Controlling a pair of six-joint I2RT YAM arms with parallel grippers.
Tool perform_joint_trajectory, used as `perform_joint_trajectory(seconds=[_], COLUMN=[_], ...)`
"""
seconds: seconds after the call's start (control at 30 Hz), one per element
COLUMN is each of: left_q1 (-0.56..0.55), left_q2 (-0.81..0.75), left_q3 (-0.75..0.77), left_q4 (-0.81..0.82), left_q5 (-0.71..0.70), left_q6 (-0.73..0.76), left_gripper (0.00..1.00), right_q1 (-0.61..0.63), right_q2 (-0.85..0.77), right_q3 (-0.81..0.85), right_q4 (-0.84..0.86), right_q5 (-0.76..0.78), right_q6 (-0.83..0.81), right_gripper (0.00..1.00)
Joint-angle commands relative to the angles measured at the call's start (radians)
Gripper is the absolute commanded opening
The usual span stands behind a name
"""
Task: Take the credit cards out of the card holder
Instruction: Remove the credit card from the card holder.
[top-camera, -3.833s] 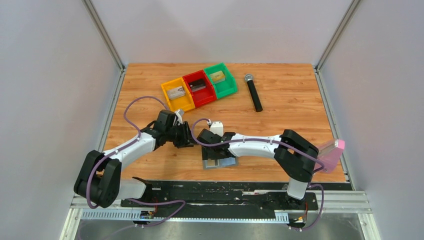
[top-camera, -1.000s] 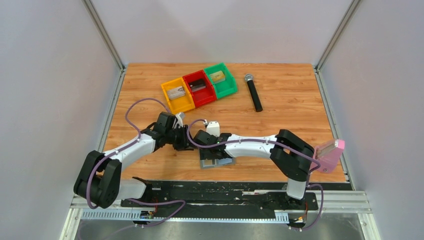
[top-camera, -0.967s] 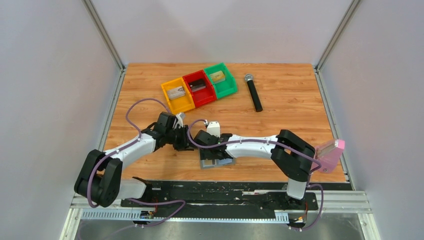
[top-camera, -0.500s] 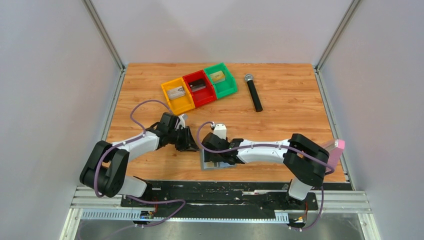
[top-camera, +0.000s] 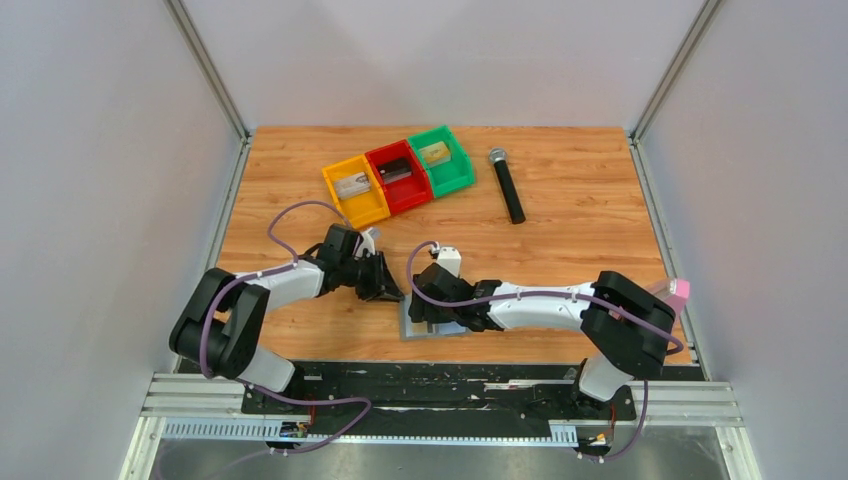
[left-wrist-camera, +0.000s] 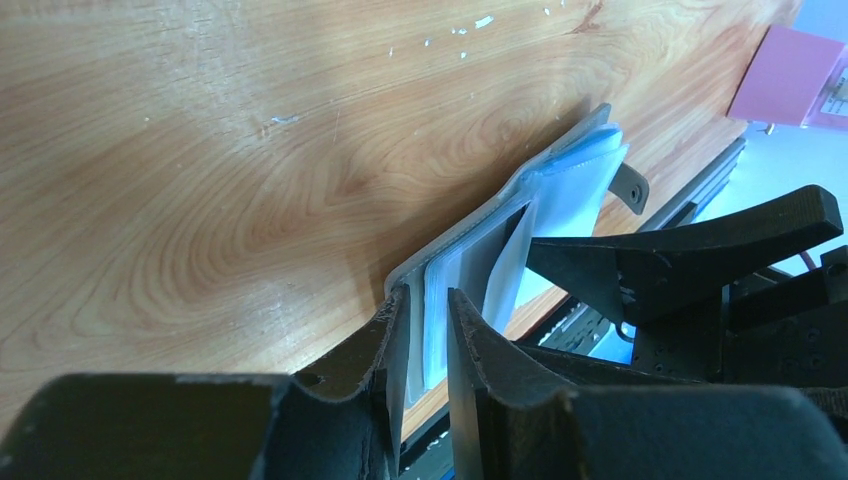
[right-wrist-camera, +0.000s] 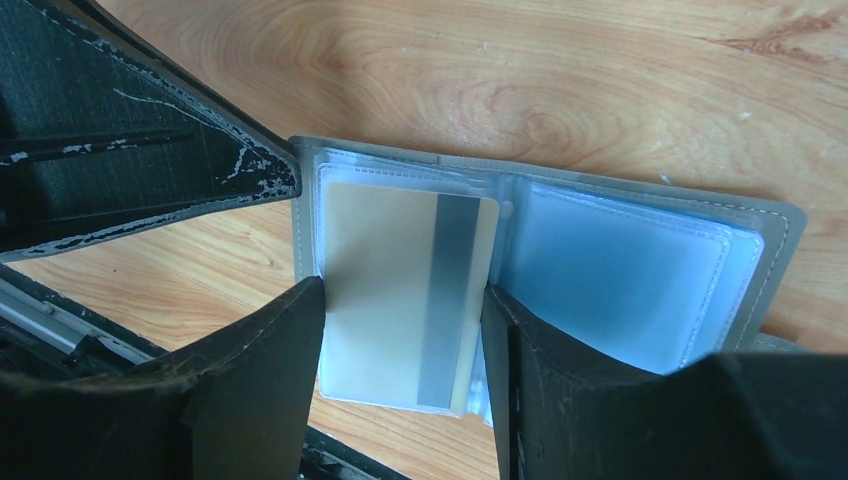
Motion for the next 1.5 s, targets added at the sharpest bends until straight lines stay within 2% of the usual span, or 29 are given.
perform_joint_trajectory(seconds=[0.0,0.57,0.77,1.23,1.47], left_q1=[0.005,0.004,0.004,-0.057,-0.098], left_q2=[0.016,0.042,0.059,0.083,0.096], left_q3=[0.03,0.023,0.019,-0.013,0.004], left_q4=[0.064,0.111,0.147,0.268,0.302], left_q5=[0.043,0.082,0.134,0.227,0.227], left_q6=[-0.017,-0.036,-0.064,-0.16,-0.192], left_gripper=[0.27,0.22,0.22,0.22,0.23], right_q1=[-0.008,-0.01,-0.013,-0.022,-0.03], right_q2=[-0.045,-0.044,-0.037,-0.096,-0.18], right_q3=[-0.013,-0.017,-0.011,0.008,0.011], right_q4=[0.083,0.096,0.095,0.022,-0.078], right_q5=[-0.015,-0.034,-0.04,-0.022,-0.014], right_q6=[0.018,0.014,0.008,-0.011,-0.008], right_gripper=[0.48,0.48,0.49,0.68,0.69])
